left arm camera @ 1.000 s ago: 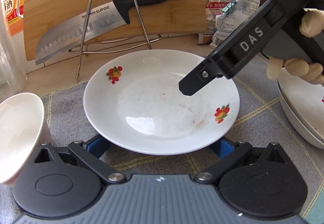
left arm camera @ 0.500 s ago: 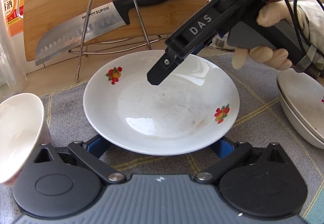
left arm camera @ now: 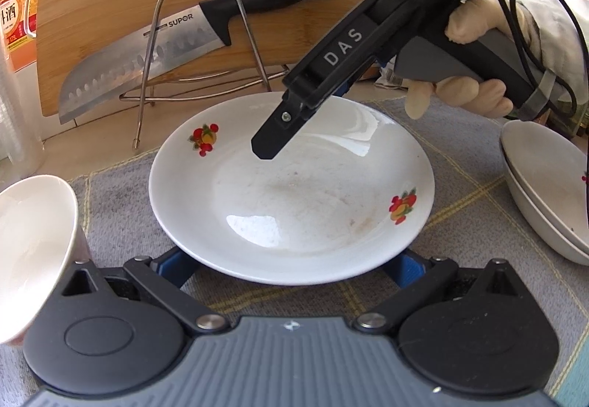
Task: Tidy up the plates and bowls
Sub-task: 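Grip the rim of the fruit-print plate with the right tool, then lift the fruit-print plate with the right tool and carry it to the stack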
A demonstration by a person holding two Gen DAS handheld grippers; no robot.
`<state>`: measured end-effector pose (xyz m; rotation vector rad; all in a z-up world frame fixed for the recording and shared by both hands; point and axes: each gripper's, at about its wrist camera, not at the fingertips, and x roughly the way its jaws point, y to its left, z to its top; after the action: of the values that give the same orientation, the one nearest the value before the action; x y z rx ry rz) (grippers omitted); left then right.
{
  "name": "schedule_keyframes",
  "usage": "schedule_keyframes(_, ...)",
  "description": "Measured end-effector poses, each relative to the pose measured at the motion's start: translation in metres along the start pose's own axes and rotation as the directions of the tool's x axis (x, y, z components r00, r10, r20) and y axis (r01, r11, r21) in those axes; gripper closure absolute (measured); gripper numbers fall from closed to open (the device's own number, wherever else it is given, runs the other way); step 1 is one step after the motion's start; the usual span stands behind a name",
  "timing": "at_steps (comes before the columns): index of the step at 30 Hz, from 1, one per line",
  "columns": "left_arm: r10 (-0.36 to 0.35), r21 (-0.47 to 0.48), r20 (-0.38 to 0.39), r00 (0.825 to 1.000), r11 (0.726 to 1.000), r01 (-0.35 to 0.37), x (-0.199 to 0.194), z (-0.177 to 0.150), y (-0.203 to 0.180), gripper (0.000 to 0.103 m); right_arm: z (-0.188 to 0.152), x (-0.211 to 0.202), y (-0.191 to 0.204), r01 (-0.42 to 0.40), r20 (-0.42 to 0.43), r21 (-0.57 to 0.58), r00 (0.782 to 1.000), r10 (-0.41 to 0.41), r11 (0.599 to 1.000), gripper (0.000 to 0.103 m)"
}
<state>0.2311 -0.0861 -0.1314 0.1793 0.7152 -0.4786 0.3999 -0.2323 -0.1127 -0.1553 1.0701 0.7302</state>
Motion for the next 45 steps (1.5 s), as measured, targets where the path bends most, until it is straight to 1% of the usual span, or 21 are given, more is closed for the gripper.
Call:
schedule_keyframes(10, -0.002, 0.005, -0.004, 1.0, 1.0, 0.002, 0.002, 0.002, 0.001, 0.0, 0.004, -0.001, -0.004, -0.031, -0.038, 0.002, 0.999, 0.031, 1.0, 0.012)
schedule_keyframes(20, 0.0, 0.01, -0.014, 1.0, 1.0, 0.0, 0.001, 0.004, -0.001, 0.0, 0.002, -0.005, -0.01, -0.053, -0.024, 0.033, 0.998, 0.054, 0.998, 0.013)
schedule_keyframes(25, 0.002, 0.009, -0.023, 1.0, 1.0, -0.002, 0.0, 0.004, -0.002, 0.001, 0.001, -0.009, -0.007, -0.056, -0.023, 0.025, 0.998, 0.056, 0.998, 0.013)
schedule_keyframes(28, 0.012, 0.023, -0.025, 1.0, 1.0, -0.011, -0.002, 0.004, -0.003, 0.001, 0.001, -0.011, -0.004, -0.058, -0.022, 0.023, 0.998, 0.059, 0.998, 0.013)
schedule_keyframes(35, 0.017, 0.048, -0.037, 0.999, 0.999, -0.015, -0.014, 0.003, -0.007, 0.001, -0.005, -0.016, 0.005, -0.064, -0.016, 0.025, 0.998, 0.064, 0.998, 0.013)
schedule_keyframes(45, 0.008, 0.045, -0.039, 0.999, 0.999, -0.006, -0.036, 0.0, -0.013, 0.001, -0.014, -0.034, 0.021, -0.081, 0.002, 0.031, 0.997, 0.081, 0.996, 0.013)
